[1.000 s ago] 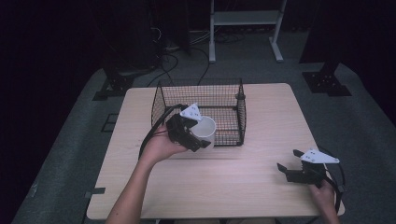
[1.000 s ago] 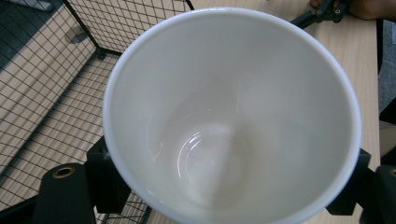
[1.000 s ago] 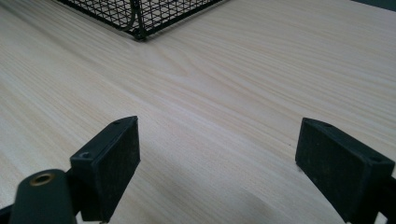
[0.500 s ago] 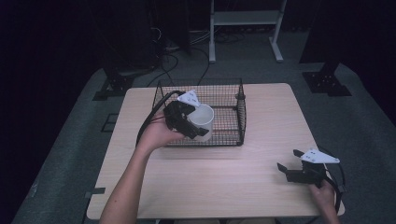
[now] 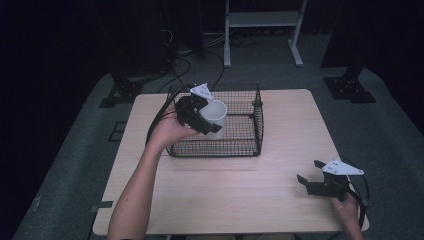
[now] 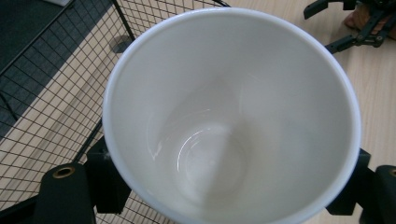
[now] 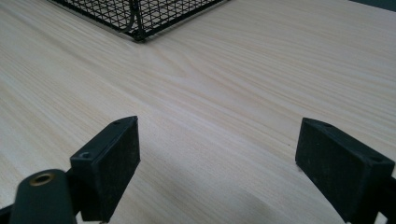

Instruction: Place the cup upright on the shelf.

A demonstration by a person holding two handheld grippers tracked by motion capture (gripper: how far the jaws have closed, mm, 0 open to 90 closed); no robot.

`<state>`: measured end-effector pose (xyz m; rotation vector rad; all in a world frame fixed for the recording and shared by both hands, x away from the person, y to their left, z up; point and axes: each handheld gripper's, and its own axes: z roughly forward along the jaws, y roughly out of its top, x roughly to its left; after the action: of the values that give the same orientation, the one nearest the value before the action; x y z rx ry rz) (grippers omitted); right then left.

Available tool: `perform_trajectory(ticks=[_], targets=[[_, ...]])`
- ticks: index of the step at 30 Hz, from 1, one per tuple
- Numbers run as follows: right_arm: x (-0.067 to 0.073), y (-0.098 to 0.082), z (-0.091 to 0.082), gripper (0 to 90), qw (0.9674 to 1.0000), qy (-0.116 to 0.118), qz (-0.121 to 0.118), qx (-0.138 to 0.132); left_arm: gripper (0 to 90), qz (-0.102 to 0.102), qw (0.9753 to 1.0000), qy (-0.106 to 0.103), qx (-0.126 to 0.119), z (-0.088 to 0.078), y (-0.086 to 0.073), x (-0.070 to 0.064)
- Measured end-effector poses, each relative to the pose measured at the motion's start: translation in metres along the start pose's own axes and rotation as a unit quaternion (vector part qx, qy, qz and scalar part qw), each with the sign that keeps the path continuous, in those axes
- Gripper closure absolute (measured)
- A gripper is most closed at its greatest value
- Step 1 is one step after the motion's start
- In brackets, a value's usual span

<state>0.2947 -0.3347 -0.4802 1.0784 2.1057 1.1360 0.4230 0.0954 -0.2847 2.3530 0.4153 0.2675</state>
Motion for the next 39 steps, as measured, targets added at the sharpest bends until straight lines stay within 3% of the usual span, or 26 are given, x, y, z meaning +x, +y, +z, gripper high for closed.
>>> perform_trajectory(ticks=[6, 22, 39], targets=[[0.000, 0.000, 0.000, 13.1, 1.0000, 0.000, 0.000, -0.001, 21.0, -0.011, 0.9999, 0.007, 0.011, 0.007, 0.000, 0.013], [-0.001, 0.000, -0.001, 13.1, 1.0000, 0.002, 0.004, -0.004, 21.0, -0.050, 0.9984, 0.001, 0.025, 0.038, -0.010, 0.046], [-0.001, -0.001, -0.001, 13.1, 0.9999, 0.005, 0.004, -0.008, 21.0, -0.069, 0.9966, -0.002, 0.045, 0.080, -0.015, 0.061]])
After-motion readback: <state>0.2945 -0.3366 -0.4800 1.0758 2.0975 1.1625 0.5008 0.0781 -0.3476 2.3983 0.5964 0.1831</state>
